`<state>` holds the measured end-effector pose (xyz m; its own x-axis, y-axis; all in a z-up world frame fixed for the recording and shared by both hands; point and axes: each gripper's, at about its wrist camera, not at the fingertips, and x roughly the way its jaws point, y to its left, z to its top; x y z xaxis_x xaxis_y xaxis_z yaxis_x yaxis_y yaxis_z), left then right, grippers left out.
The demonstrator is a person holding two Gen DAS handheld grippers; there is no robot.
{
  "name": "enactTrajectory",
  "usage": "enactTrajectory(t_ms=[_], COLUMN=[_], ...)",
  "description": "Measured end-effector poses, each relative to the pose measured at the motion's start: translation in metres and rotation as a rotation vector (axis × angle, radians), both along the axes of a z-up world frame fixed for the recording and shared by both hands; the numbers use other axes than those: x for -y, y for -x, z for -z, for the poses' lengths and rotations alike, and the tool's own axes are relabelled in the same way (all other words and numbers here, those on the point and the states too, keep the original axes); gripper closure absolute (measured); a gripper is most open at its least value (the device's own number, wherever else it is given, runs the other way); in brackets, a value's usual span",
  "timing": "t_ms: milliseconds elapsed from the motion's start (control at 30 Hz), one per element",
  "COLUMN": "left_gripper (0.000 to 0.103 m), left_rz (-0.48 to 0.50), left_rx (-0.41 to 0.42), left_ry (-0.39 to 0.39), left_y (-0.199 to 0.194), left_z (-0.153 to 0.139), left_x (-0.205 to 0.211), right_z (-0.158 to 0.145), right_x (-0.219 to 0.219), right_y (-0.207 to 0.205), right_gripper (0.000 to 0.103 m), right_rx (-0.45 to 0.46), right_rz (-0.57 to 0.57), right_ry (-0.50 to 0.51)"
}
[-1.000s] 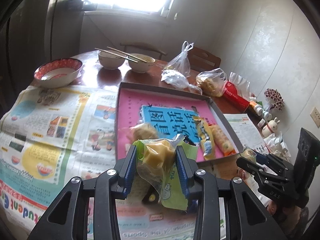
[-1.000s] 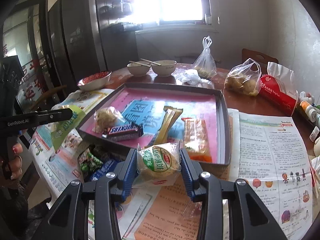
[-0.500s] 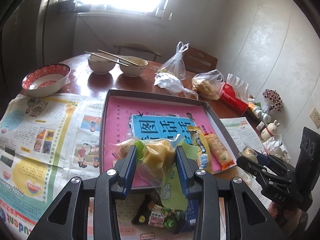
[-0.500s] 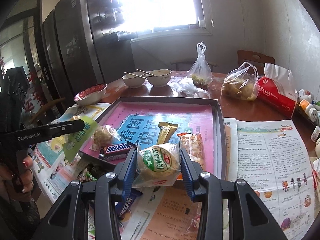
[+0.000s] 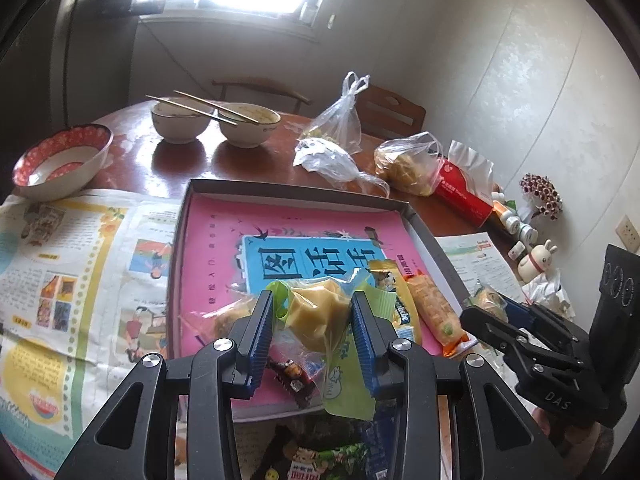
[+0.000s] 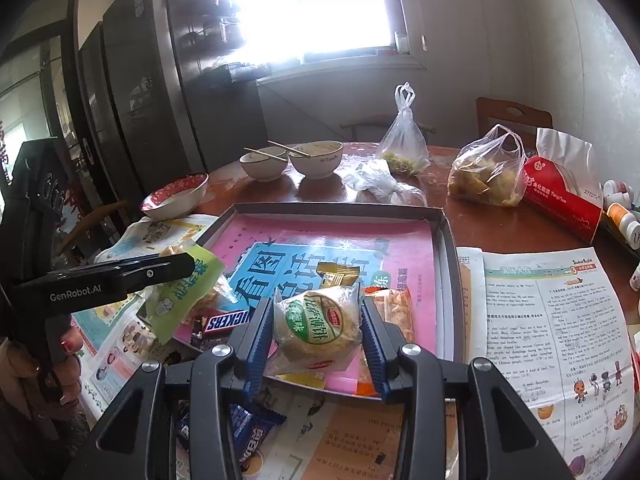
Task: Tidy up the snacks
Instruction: 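Carry the green bag with the left tool over the box while the right tool carries the round cake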
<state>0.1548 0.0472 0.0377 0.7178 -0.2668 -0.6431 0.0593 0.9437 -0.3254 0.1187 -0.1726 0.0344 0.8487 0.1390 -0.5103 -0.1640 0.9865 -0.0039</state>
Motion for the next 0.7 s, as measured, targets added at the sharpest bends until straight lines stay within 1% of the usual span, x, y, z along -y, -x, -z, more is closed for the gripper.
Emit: enactTrajectory(t_ms=[533,700], left_gripper=[0.064,0.064], left_rz=[0.024,0.032], left_rx=[-0.040,-0.047], left_ry=[-0.009,-0.037], left_y=[-0.022,-0.023], left_z=[0.010,0.009], left_x=[-0.002,-0.003], right_z=[0.003,0.000], right_x=[0.000,0.002], right_y=[-0.023,-0.026], right_gripper=[0.060,0.060], right_rx=[-0.054,-0.065], right_rz=[0.054,0.082], right_ry=[-0.003,-0.014])
